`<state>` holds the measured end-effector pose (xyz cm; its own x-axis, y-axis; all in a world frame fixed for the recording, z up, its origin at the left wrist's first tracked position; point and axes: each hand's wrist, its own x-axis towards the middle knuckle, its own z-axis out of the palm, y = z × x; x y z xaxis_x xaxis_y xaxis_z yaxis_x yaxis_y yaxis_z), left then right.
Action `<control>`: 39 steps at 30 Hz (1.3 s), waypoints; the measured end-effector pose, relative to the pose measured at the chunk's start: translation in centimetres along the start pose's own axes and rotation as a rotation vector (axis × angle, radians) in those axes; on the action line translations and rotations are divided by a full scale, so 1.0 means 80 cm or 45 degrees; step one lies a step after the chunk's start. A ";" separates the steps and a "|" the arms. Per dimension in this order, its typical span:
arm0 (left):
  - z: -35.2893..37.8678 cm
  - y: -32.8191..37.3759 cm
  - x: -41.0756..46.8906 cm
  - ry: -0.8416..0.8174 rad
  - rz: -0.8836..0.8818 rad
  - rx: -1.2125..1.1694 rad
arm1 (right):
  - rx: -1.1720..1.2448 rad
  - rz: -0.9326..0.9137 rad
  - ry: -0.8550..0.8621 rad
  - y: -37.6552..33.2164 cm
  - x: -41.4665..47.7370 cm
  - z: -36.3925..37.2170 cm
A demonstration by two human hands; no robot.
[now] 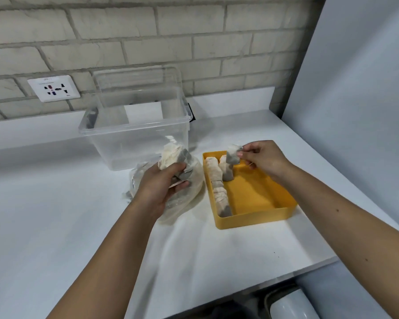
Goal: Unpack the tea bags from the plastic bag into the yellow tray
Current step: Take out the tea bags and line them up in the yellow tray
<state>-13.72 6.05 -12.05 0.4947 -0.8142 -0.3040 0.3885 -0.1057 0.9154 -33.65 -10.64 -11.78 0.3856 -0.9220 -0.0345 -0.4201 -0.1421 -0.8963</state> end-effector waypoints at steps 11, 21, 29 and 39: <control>0.022 -0.017 0.009 0.005 0.045 0.182 | -0.194 0.210 -0.268 0.056 0.025 0.030; 0.022 -0.020 0.006 0.014 0.026 0.208 | -0.131 0.162 -0.126 0.055 0.036 0.044; 0.023 -0.019 -0.001 -0.115 -0.003 0.178 | -0.346 0.021 0.038 0.044 0.027 0.038; 0.037 -0.020 -0.001 -0.227 -0.018 0.196 | 0.133 -0.131 -0.230 -0.021 -0.038 0.049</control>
<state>-16.72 4.58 -12.68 0.3397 -0.8984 -0.2784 0.2645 -0.1928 0.9449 -30.90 -6.19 -11.90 0.5667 -0.8238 -0.0111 -0.2873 -0.1850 -0.9398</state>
